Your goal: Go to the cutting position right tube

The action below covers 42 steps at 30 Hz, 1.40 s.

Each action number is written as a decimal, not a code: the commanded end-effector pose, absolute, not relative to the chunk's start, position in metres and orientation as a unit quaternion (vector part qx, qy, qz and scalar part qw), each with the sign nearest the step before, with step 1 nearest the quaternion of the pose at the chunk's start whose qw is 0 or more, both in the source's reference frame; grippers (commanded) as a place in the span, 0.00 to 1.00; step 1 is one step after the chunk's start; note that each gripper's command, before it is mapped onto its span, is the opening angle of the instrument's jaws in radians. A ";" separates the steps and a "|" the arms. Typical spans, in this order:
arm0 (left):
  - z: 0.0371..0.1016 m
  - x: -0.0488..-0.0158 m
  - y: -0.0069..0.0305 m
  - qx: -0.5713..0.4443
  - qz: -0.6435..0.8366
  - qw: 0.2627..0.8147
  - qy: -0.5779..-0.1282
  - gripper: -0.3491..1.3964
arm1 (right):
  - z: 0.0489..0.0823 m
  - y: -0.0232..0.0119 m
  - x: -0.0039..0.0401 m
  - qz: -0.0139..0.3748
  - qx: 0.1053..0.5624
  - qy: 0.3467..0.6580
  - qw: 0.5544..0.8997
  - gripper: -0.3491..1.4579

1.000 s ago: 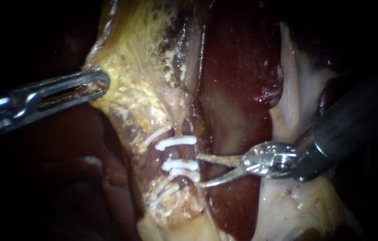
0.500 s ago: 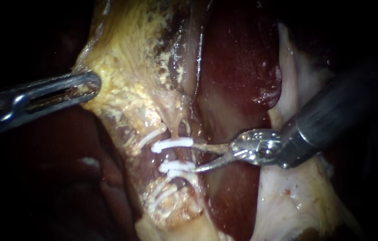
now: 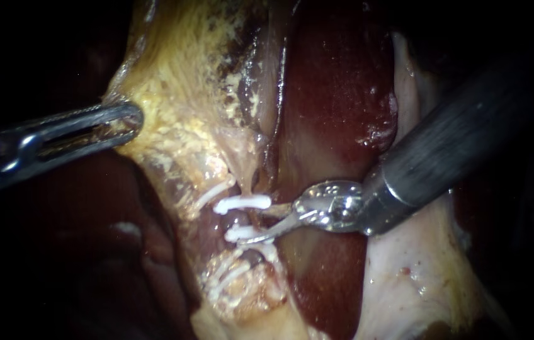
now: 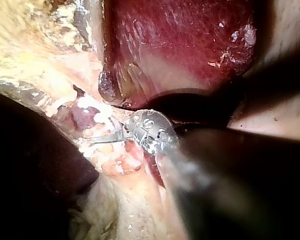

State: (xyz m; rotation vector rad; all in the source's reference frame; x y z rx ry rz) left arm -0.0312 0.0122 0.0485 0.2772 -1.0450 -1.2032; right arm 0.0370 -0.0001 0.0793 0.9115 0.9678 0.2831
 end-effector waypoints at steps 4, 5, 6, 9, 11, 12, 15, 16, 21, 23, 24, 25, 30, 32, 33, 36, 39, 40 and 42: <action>0.0486 -0.0313 0.0122 0.124 -0.538 0.690 -0.467 0.00 | 0.0793 -0.0001 0.0372 0.125 0.420 0.449 0.779 0.79; 0.0486 -0.0313 0.0122 0.124 -0.538 0.690 -0.467 0.00 | 0.0793 -0.0001 0.0373 0.126 0.419 0.449 0.779 0.79; 0.0486 -0.0313 0.0122 0.124 -0.538 0.690 -0.467 0.00 | 0.0793 -0.0001 0.0375 0.126 0.419 0.449 0.779 0.79; 0.0486 -0.0313 0.0122 0.123 -0.538 0.690 -0.467 0.00 | 0.0793 -0.0001 0.0379 0.127 0.418 0.449 0.779 0.78; 0.0487 -0.0314 0.0122 0.123 -0.538 0.690 -0.467 0.00 | 0.0794 0.0000 0.0383 0.133 0.421 0.448 0.778 0.76; 0.0487 -0.0314 0.0122 0.123 -0.538 0.690 -0.467 0.00 | 0.0794 0.0000 0.0384 0.138 0.423 0.446 0.777 0.75; 0.0487 -0.0314 0.0122 0.122 -0.539 0.690 -0.467 0.00 | 0.0794 0.0000 0.0389 0.149 0.428 0.442 0.774 0.72; 0.0487 -0.0314 0.0122 0.122 -0.539 0.690 -0.467 0.00 | 0.0794 0.0000 0.0390 0.151 0.429 0.441 0.774 0.71; 0.0487 -0.0315 0.0121 0.121 -0.540 0.690 -0.467 0.00 | 0.0795 0.0001 0.0392 0.168 0.438 0.432 0.770 0.65; 0.0487 -0.0315 0.0121 0.121 -0.540 0.690 -0.467 0.00 | 0.0796 0.0002 0.0392 0.175 0.442 0.429 0.769 0.61; 0.0487 -0.0315 0.0121 0.121 -0.540 0.690 -0.467 0.00 | 0.0796 0.0002 0.0392 0.175 0.442 0.429 0.769 0.60; 0.0487 -0.0315 0.0121 0.121 -0.540 0.690 -0.467 0.00 | 0.0796 0.0002 0.0392 0.177 0.443 0.427 0.768 0.59; 0.0487 -0.0315 0.0121 0.121 -0.540 0.690 -0.467 0.00 | 0.0798 0.0003 0.0391 0.184 0.447 0.423 0.766 0.54; 0.0487 -0.0315 0.0121 0.121 -0.540 0.690 -0.467 0.00 | 0.0798 0.0004 0.0391 0.184 0.447 0.423 0.766 0.53; 0.0487 -0.0315 0.0121 0.121 -0.540 0.690 -0.467 0.00 | 0.0798 0.0004 0.0391 0.184 0.447 0.423 0.766 0.53; 0.0488 -0.0316 0.0121 0.122 -0.539 0.690 -0.467 0.00 | 0.0799 0.0004 0.0391 0.184 0.447 0.423 0.766 0.53; 0.0488 -0.0316 0.0121 0.122 -0.539 0.690 -0.467 0.00 | 0.0800 0.0005 0.0390 0.184 0.447 0.423 0.766 0.53; 0.0488 -0.0316 0.0121 0.122 -0.539 0.690 -0.467 0.00 | 0.0800 0.0005 0.0390 0.184 0.447 0.423 0.766 0.53; 0.0488 -0.0316 0.0121 0.122 -0.539 0.690 -0.467 0.00 | 0.0800 0.0005 0.0390 0.184 0.447 0.423 0.766 0.53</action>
